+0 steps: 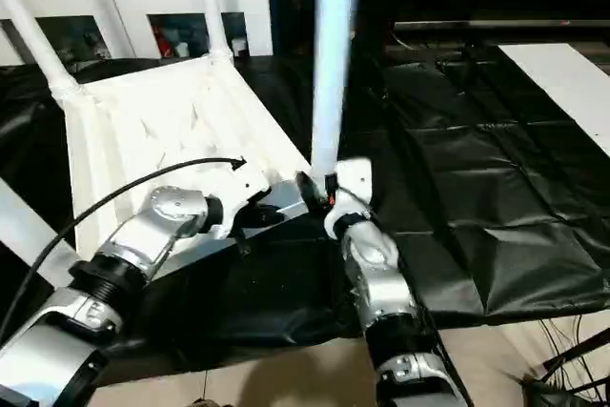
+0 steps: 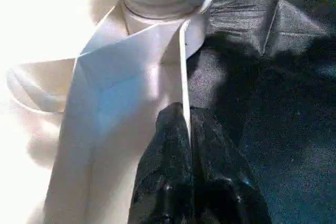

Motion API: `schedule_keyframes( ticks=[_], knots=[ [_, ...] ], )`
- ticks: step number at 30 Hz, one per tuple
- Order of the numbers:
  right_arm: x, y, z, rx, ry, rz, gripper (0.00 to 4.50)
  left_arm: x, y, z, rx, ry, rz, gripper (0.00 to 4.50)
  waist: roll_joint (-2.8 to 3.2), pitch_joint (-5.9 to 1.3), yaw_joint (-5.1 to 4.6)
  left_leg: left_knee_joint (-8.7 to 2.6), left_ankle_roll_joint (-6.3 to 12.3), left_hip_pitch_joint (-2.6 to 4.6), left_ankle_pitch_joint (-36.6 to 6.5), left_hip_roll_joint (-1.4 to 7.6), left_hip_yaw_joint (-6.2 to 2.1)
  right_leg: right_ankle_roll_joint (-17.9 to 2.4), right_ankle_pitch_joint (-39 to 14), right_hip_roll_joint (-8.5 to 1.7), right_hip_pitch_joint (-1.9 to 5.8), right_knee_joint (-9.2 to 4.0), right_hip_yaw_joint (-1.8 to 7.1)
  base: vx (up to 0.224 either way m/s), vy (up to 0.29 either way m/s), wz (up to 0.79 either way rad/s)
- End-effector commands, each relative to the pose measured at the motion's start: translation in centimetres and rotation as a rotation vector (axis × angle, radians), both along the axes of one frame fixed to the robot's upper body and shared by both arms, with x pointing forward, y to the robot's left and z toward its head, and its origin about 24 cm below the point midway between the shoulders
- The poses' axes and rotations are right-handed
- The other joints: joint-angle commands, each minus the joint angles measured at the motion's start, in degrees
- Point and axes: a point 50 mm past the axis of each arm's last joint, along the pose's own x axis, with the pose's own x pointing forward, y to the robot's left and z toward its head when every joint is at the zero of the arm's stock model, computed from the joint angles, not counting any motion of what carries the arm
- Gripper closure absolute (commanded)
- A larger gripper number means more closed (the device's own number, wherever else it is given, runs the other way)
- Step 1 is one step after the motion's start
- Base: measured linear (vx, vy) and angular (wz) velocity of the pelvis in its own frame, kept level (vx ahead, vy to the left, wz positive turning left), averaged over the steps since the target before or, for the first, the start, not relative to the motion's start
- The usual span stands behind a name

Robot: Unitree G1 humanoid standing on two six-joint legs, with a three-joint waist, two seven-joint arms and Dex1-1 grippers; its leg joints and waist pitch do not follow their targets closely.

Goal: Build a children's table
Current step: Rotate leg to tighten

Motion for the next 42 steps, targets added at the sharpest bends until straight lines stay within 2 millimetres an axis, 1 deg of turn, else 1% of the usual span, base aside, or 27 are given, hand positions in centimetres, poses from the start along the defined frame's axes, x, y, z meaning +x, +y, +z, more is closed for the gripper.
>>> schedule_keyframes(
  ticks=[1, 3, 4, 6, 7, 8, 9, 10, 11, 13, 14, 15, 16, 17, 19, 21, 24, 25, 27, 28, 30, 31, 32, 34, 37, 40, 42],
  knots=[
    [-0.2, 0.0, 0.2, 0.012, 0.013, 0.070, 0.70, -0.9, 0.6, -1.6, 0.054, 0.058, -0.024, 4.50, -0.28, -3.65, 0.28, -4.22, 2.37, 1.09, -15.0, 2.10, -1.32, -12.6, -8.5, -3.09, 2.52, -4.40, 2.28, 0.000, 0.000, 0.00],
    [-0.6, -0.6, 0.2, -0.035, 0.012, 0.186, 0.65, -1.2, 0.9, -1.5, 0.051, 0.064, -0.055, 4.50, -0.27, -3.71, 0.35, -4.20, 2.45, 1.12, -15.0, 2.16, -1.35, -12.9, -8.5, -3.12, 2.56, -4.38, 2.25, 0.000, 0.000, 0.00],
    [-0.9, -1.0, 0.3, -0.096, -0.008, 0.270, 0.65, -1.5, 1.1, -1.5, 0.050, 0.071, -0.079, 4.50, -0.11, -3.76, 0.39, -4.14, 2.30, 1.08, -15.3, 2.19, -1.36, -12.9, -8.2, -3.04, 2.69, -4.36, 2.16, 0.000, 0.000, 0.00],
    [-1.5, -1.8, 0.4, -0.160, -0.016, 0.389, 0.65, -1.8, 1.4, -1.5, 0.055, 0.077, -0.103, 4.50, -0.23, -3.78, 0.60, -3.94, 2.69, 0.99, -14.6, 2.13, -1.30, -13.2, -6.9, -3.08, 2.78, -4.27, 2.21, 0.000, 0.000, 0.00],
    [-1.8, -2.1, 0.5, -0.183, -0.022, 0.455, 0.65, -1.9, 1.6, -1.5, 0.056, 0.077, -0.119, 4.50, -0.25, -3.70, 0.53, -3.95, 3.02, 0.91, -14.5, 2.13, -1.23, -13.4, -6.8, -3.09, 2.64, -4.28, 2.26, 0.000, 0.000, 0.00],
    [-2.4, -2.7, 0.6, -0.216, -0.015, 0.563, 0.65, -2.1, 2.0, -1.4, 0.055, 0.082, -0.144, 4.50, -0.31, -3.74, 0.62, -3.93, 3.07, 0.99, -15.2, 2.14, -1.30, -13.4, -7.8, -3.07, 2.82, -4.39, 2.11, 0.000, 0.000, 0.00],
    [-2.4, -2.7, 0.6, -0.219, -0.014, 0.575, 0.65, -2.1, 2.0, -1.4, 0.055, 0.082, -0.149, 4.50, -0.36, -3.68, 0.67, -3.93, 3.14, 0.95, -15.3, 2.17, -1.29, -13.3, -8.1, -3.08, 2.88, -4.36, 2.15, 0.000, 0.000, 0.00],
    [-2.9, -3.1, 0.8, -0.237, -0.005, 0.659, 0.65, -2.5, 2.2, -1.2, 0.048, 0.086, -0.191, 4.50, -0.34, -3.57, 0.68, -4.01, 3.30, 0.98, -15.8, 2.23, -1.32, -13.4, -9.3, -3.13, 2.77, -4.48, 2.13, 0.000, 0.000, 0.00],
    [-3.1, -3.3, 0.8, -0.246, 0.003, 0.693, 0.65, -2.7, 2.2, -1.1, 0.039, 0.093, -0.216, 4.50, -0.55, -3.58, 0.77, -3.94, 3.38, 0.99, -15.7, 2.31, -1.25, -13.3, -9.8, -3.19, 2.70, -4.53, 2.20, 0.000, 0.000, 0.00],
    [-3.7, -3.8, 0.8, -0.266, 0.029, 0.786, 0.65, -3.4, 2.3, -0.8, 0.012, 0.107, -0.287, 4.50, -0.40, -3.60, 0.86, -3.97, 3.42, 1.01, -15.5, 2.37, -1.26, -13.5, -10.4, -3.15, 2.61, -4.45, 2.17, 0.000, 0.000, 0.00],
    [-3.7, -3.8, 0.8, -0.266, 0.029, 0.786, 0.65, -3.4, 2.3, -0.8, 0.012, 0.107, -0.287, 4.50, -0.38, -3.66, 0.95, -3.98, 3.44, 1.06, -15.4, 2.47, -1.30, -13.8, -10.2, -3.16, 2.64, -4.38, 2.15, 0.000, 0.000, 0.00],
    [-4.0, -4.1, 0.7, -0.296, 0.044, 0.846, 0.65, -4.2, 2.5, -0.6, -0.001, 0.145, -0.347, 4.50, -0.34, -3.61, 1.01, -3.93, 3.48, 1.04, -15.1, 2.43, -1.17, -14.0, -10.0, -3.02, 2.41, -4.38, 2.14, 0.000, 0.000, 0.00],
    [-4.1, -4.2, 0.8, -0.299, 0.051, 0.870, 0.65, -4.4, 2.6, -0.6, 0.004, 0.156, -0.371, 4.50, -0.53, -3.69, 1.22, -3.96, 3.46, 1.07, -15.0, 2.59, -1.28, -14.3, -9.7, -3.16, 2.54, -4.18, 2.09, 0.000, 0.000, 0.00],
    [-4.1, -4.4, 0.9, -0.309, 0.051, 0.906, 0.65, -4.7, 2.8, -0.7, 0.014, 0.177, -0.388, 4.50, -0.64, -3.62, 1.34, -3.95, 3.56, 1.10, -15.0, 2.59, -1.13, -14.4, -10.0, -3.04, 2.35, -4.24, 2.15, 0.000, 0.000, 0.00],
    [-4.1, -4.4, 1.0, -0.311, 0.050, 0.927, 0.65, -4.9, 2.9, -0.7, 0.017, 0.183, -0.395, 4.50, -0.46, -3.60, 1.72, -3.87, 3.61, 1.24, -15.0, 2.61, -1.01, -14.4, -10.2, -3.06, 2.15, -4.24, 2.23, 0.000, 0.000, 0.00],
    [-4.2, -4.5, 1.1, -0.348, 0.037, 0.968, 0.65, -5.1, 3.0, -0.8, 0.023, 0.199, -0.412, 4.50, -0.48, -3.55, 2.17, -3.95, 3.16, 1.37, -15.0, 2.68, -1.05, -14.2, -10.8, -3.14, 2.05, -4.24, 2.29, 0.000, 0.000, 0.00],
    [-4.2, -4.6, 1.0, -0.388, 0.041, 1.000, 0.65, -5.1, 3.1, -0.9, 0.030, 0.198, -0.409, 4.50, -0.52, -3.55, 2.30, -4.01, 2.55, 1.41, -15.8, 2.65, -1.12, -13.7, -11.6, -3.11, 2.03, -4.29, 2.26, 0.000, 0.000, 0.00],
    [-4.2, -4.7, 0.8, -0.426, 0.043, 1.012, 0.65, -5.1, 3.1, -0.9, 0.036, 0.194, -0.404, 4.50, -0.71, -3.57, 2.28, -4.01, 2.46, 1.38, -15.5, 2.58, -1.12, -13.6, -11.5, -3.10, 2.12, -4.29, 2.29, 0.000, 0.000, 0.00],
    [-4.1, -4.7, 0.6, -0.454, 0.043, 1.020, 0.65, -5.1, 3.1, -0.9, 0.041, 0.192, -0.401, 4.50, -0.79, -3.61, 2.23, -3.91, 2.39, 1.26, -15.1, 2.46, -1.12, -13.5, -11.5, -3.17, 2.17, -4.26, 2.28, 0.000, 0.000, 0.00],
    [-4.1, -4.7, 0.6, -0.457, 0.044, 1.021, 0.65, -5.1, 3.1, -0.9, 0.043, 0.191, -0.400, 4.50, -0.74, -3.63, 2.26, -3.84, 2.59, 1.25, -14.9, 2.43, -1.10, -13.5, -11.6, -3.24, 2.22, -4.29, 2.32, 0.000, 0.000, 0.00],
    [-3.9, -4.7, 0.7, -0.440, 0.040, 1.010, 0.65, -5.0, 3.1, -0.9, 0.044, 0.190, -0.398, 4.50, -0.92, -3.67, 2.31, -3.75, 3.08, 1.18, -14.2, 2.41, -1.07, -13.5, -11.1, -3.17, 2.29, -4.25, 2.30, 0.000, 0.000, 0.00],
    [-3.9, -4.7, 0.7, -0.440, 0.040, 1.010, 0.81, -5.0, 3.1, -0.9, 0.044, 0.190, -0.398, 4.50, -0.82, -3.69, 2.33, -3.76, 3.34, 1.14, -13.7, 2.44, -1.11, -13.5, -10.7, -3.12, 2.28, -4.15, 2.25, 0.000, 0.000, 0.00],
    [-3.8, -4.6, 0.8, -0.433, 0.037, 1.003, 0.81, -5.0, 3.1, -0.9, 0.044, 0.189, -0.397, 4.50, -0.76, -3.70, 2.31, -3.75, 3.45, 1.15, -13.7, 2.46, -1.11, -13.6, -10.6, -3.08, 2.25, -4.13, 2.22, 0.000, 0.000, 0.00],
    [-3.6, -4.5, 1.1, -0.413, 0.012, 0.988, 1.09, -5.0, 3.1, -0.9, 0.045, 0.188, -0.393, 4.50, -0.77, -3.73, 2.29, -3.72, 3.45, 1.14, -13.7, 2.44, -1.11, -13.6, -10.6, -3.07, 2.25, -4.12, 2.21, 0.000, 0.000, 0.00],
    [-3.5, -4.5, 1.2, -0.400, 0.003, 0.986, 1.29, -5.0, 3.2, -0.9, 0.045, 0.189, -0.389, 4.50, -0.70, -3.76, 2.30, -3.73, 3.38, 1.19, -14.0, 2.49, -1.14, -13.7, -10.6, -3.10, 2.25, -4.11, 2.21, 0.000, 0.000, 0.00],
    [-3.4, -4.7, 1.1, -0.407, 0.004, 0.990, 1.66, -4.9, 3.1, -0.9, 0.044, 0.190, -0.387, 4.50, -0.69, -3.80, 2.26, -3.67, 3.44, 1.16, -13.7, 2.43, -1.12, -14.1, -9.7, -3.03, 2.27, -4.03, 2.16, 0.000, 0.000, 0.00],
    [-3.5, -4.8, 1.0, -0.420, 0.004, 0.993, 1.73, -4.9, 3.1, -0.8, 0.043, 0.190, -0.387, 4.50, -0.69, -3.77, 2.27, -3.65, 3.43, 1.18, -13.9, 2.41, -1.08, -14.0, -10.2, -3.06, 2.28, -4.10, 2.18, 0.000, 0.000, 0.00]
  ],
)
